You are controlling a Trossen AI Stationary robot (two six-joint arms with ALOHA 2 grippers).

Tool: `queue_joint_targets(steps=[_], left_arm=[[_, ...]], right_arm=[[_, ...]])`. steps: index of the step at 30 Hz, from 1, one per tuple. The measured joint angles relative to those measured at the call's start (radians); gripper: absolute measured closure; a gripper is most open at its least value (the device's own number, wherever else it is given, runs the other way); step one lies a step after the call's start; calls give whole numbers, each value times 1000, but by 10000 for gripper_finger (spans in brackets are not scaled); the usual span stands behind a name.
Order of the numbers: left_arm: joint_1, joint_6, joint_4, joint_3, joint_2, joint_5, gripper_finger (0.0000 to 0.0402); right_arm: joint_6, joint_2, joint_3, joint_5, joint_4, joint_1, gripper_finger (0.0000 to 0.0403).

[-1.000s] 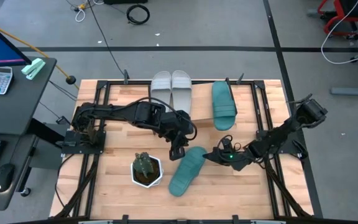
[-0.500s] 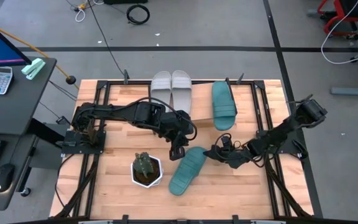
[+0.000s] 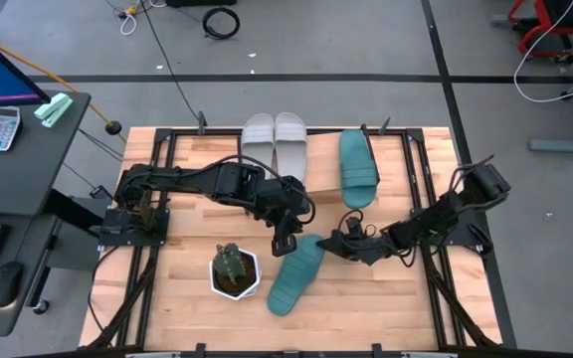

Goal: Pick and place slides into the shelf
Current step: Put the green slides on the shelf

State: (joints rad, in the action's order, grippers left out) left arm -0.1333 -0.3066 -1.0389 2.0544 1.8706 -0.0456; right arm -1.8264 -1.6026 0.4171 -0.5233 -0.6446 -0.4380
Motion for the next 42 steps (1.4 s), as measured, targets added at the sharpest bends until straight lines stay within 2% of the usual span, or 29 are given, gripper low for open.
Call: queue_joint_targets(steps=[4, 7, 10, 14, 20, 24, 27, 31, 35, 39, 42], left_arm=[[0, -3, 1, 0, 0, 0, 353], [0, -4, 3, 0, 0, 0, 353], [0, -4, 3, 0, 0, 0, 350], [0, -5, 3, 0, 0, 0, 350], [0, -5, 2, 0, 0, 0, 356], [0, -5, -1, 0, -6, 0, 363], [1, -6, 1, 0, -19, 0, 368], [10, -21, 0, 0, -48, 0, 374], [20, -26, 17, 0, -92, 13, 378], [20, -30, 69, 0, -116, 19, 377], [20, -46, 120, 1, -122, 19, 373]], right_arm=[[62, -10, 38, 15, -4, 11, 160], [123, -10, 74, 13, 12, 19, 184], [159, -10, 97, 10, 22, 20, 240], [209, -9, 104, 18, 22, 19, 350], [261, 49, 103, 51, 31, 4, 352], [361, 157, 111, 68, 43, -20, 352], [424, 276, 134, 62, 116, -26, 352], [521, 435, 218, 63, 337, -31, 352], [675, 552, 380, 71, 631, -30, 352], [881, 595, 576, 62, 909, -22, 352], [1026, 592, 705, 56, 1038, 0, 352]])
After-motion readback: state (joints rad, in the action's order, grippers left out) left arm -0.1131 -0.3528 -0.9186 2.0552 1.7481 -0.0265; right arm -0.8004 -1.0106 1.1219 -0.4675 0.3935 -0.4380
